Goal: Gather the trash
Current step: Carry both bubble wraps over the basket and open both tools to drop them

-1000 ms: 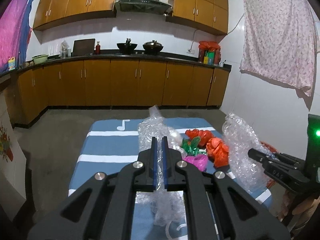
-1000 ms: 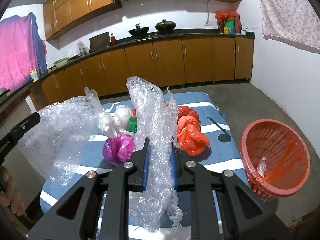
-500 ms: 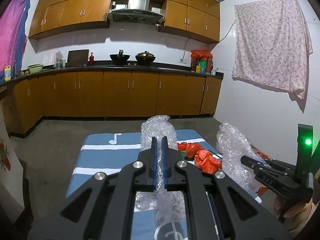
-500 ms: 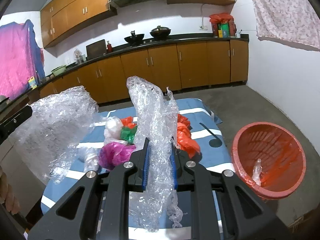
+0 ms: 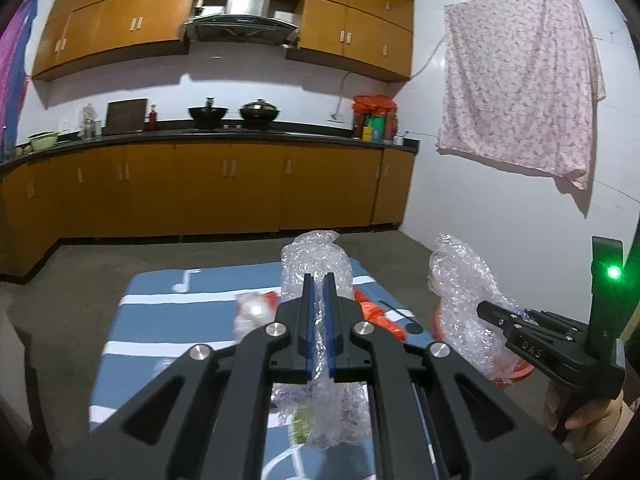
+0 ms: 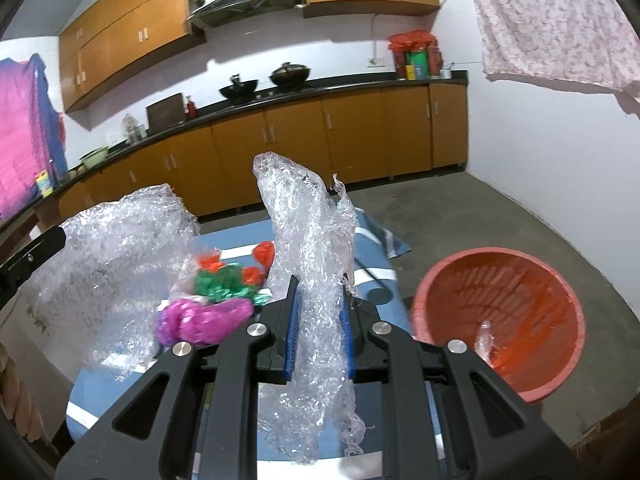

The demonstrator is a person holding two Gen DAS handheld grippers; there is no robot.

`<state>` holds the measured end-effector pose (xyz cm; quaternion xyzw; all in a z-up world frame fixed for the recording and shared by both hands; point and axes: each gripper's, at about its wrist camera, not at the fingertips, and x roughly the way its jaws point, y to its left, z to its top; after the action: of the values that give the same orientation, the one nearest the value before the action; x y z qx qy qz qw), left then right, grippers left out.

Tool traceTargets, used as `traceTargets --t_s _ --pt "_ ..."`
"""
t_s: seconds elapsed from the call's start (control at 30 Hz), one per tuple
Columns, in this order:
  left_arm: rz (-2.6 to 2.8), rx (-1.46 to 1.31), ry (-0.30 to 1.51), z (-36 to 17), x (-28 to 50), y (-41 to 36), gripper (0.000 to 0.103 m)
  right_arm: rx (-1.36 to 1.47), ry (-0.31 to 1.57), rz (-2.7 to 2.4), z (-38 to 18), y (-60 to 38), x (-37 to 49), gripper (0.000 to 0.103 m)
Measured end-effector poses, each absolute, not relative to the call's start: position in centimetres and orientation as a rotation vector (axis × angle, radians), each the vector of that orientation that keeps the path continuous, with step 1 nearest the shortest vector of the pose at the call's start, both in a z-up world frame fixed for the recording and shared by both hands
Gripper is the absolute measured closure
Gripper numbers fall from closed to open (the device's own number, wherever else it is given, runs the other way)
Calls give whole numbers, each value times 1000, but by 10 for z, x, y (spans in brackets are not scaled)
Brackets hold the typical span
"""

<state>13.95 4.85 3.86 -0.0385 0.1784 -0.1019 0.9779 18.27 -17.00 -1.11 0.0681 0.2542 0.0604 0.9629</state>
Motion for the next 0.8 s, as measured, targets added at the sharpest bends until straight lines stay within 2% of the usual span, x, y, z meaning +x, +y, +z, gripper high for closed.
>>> traceTargets --t_s 0.8 --pt "-558 -59 440 -3 230 -157 97 269 543 -223 -45 -341 197 85"
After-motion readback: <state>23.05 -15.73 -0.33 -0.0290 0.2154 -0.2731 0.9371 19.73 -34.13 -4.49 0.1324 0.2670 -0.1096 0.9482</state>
